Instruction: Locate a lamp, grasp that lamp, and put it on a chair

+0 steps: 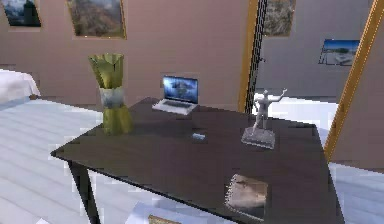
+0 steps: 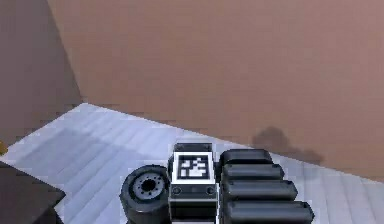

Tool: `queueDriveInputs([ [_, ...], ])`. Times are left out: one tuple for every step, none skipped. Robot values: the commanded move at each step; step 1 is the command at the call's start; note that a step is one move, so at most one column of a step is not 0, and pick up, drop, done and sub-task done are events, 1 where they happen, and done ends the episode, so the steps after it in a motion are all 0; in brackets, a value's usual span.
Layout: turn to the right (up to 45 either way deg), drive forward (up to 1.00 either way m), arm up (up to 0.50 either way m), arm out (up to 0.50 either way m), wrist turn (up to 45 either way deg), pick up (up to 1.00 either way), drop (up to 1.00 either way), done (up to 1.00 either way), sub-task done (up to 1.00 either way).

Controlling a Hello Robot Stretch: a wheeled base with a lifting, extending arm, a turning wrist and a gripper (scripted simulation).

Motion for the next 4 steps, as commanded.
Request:
queueDriveInputs([
  [18.0, 0.00, 0.00, 0.00, 0.0, 0.00, 0.00, 0.00, 0.00],
  [0.0, 0.10, 0.00, 0.00, 0.0, 0.00, 0.00, 0.00, 0.00],
  [-45.0, 0.00, 0.00, 0.00, 0.0, 0.00, 0.00, 0.00, 0.00],
  [-45.0, 0.00, 0.00, 0.00, 0.0, 0.00, 0.00, 0.00, 0.00],
])
